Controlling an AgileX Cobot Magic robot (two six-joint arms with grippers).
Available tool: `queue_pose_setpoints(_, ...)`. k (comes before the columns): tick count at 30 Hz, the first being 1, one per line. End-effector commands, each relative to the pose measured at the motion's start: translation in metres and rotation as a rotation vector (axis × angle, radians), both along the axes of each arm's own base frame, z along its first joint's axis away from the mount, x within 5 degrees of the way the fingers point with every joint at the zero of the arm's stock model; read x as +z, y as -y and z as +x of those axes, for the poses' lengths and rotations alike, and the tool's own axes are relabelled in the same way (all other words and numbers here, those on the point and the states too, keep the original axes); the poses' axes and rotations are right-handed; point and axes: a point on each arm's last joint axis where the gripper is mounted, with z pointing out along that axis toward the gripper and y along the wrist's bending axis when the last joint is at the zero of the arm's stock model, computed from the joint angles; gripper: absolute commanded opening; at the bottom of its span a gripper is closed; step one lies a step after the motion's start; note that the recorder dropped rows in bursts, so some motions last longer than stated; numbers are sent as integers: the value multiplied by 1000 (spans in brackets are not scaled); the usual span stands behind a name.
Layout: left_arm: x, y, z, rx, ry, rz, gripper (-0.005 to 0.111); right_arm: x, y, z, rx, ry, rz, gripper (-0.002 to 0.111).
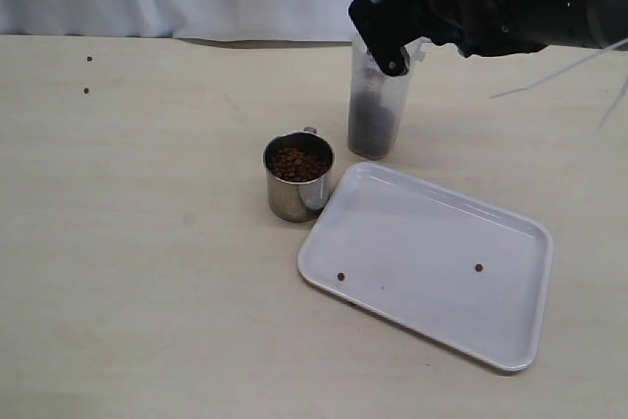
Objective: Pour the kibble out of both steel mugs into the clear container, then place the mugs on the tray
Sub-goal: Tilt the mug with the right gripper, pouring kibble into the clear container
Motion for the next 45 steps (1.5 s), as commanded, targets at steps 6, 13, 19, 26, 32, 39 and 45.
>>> queue_pose_setpoints(6,0,0,0,1,4,-14,0,6,-1,-1,38,30,-73,5)
queue_pose_setpoints(13,0,0,0,1,4,-14,0,6,-1,-1,50,35,-104,5)
queue_pose_setpoints(19,0,0,0,1,4,-14,0,6,-1,-1,68,42,-147,5)
queue_pose_setpoints(26,0,0,0,1,4,-14,0,6,-1,-1,73,45,-166,5)
queue_pose_setpoints(32,0,0,0,1,4,-14,0,8,-11,-7,67,66,-193,5)
queue_pose_setpoints(39,0,0,0,1,4,-14,0,9,-16,-12,44,85,-207,5)
queue_pose_setpoints(45,0,0,0,1,4,-14,0,12,-16,-14,-11,111,-232,5)
